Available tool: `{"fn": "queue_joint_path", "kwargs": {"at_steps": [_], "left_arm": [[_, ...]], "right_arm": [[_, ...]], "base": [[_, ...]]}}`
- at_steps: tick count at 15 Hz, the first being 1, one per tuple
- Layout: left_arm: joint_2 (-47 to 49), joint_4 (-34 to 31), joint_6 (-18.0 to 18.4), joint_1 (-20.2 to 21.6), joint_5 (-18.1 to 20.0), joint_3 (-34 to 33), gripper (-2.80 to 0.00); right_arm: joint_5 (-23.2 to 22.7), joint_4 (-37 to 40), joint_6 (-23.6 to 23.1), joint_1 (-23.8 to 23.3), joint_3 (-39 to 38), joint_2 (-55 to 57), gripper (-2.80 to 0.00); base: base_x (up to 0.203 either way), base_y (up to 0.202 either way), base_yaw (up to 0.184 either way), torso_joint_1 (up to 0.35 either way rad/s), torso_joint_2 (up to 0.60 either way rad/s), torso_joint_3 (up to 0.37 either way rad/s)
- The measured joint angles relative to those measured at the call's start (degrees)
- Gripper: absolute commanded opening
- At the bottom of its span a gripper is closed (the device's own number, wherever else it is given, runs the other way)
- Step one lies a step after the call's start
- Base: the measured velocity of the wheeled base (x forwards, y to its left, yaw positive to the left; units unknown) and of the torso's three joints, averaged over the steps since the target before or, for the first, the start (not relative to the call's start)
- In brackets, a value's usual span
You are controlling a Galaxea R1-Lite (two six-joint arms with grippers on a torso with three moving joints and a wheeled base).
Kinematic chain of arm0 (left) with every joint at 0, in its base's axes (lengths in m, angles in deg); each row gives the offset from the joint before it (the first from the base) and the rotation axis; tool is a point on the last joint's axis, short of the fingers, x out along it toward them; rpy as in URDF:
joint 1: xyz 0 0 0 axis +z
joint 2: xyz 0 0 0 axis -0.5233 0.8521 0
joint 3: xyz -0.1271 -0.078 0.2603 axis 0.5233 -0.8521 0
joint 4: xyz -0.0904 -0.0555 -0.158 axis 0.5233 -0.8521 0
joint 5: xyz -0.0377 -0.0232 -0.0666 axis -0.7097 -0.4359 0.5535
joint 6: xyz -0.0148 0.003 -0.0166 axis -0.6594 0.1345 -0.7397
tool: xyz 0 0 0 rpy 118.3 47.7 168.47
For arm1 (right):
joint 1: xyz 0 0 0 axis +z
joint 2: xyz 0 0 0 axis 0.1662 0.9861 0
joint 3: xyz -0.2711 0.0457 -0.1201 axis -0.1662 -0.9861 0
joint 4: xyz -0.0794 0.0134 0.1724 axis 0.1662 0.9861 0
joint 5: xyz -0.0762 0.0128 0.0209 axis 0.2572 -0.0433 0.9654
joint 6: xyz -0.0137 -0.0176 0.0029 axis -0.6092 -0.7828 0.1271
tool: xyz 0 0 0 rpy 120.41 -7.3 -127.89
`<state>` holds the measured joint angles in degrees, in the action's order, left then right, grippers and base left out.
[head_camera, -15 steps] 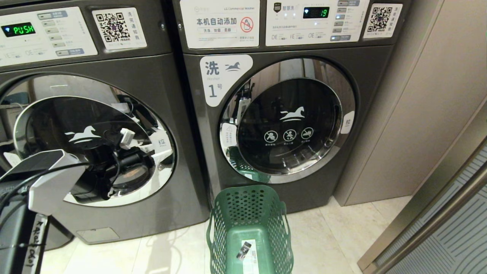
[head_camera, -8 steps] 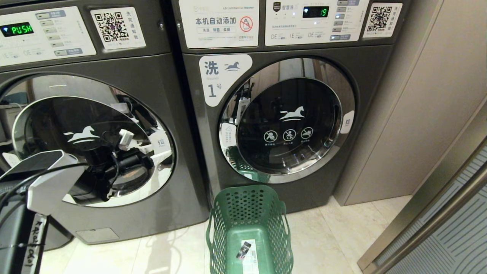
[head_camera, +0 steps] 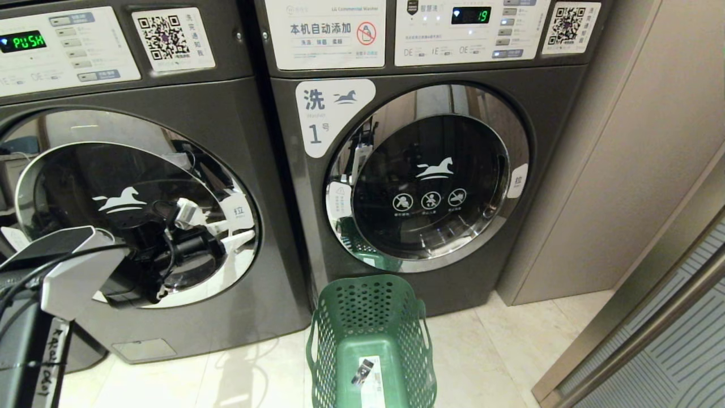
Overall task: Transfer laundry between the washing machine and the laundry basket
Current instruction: Open the lid of the washing machine
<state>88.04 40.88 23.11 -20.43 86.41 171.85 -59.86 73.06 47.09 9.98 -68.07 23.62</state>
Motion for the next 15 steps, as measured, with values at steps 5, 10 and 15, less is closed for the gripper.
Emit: {"fn": "queue_joint_path", "kwargs": {"at_steps": [5,10,15], "left_arm": [[0.13,-0.01,-0.15,-0.15,0.13,1.15,0.0],[0.22,-0.08,-0.16,-0.58,0.88,1.6,0.0],[0.59,-0.12,-0.94,-1.71,3.49,3.26,0.0]], "right_arm": [[0.0,0.0,0.0,0.0,0.0,0.0,-2.8],[0.0,0.0,0.0,0.0,0.0,0.0,-2.8],[0.0,0.0,0.0,0.0,0.0,0.0,-2.8]], "base": [[0.0,0.0,0.0,0.0,0.0,0.0],[0.0,0.0,0.0,0.0,0.0,0.0],[0.0,0.0,0.0,0.0,0.0,0.0]]}}
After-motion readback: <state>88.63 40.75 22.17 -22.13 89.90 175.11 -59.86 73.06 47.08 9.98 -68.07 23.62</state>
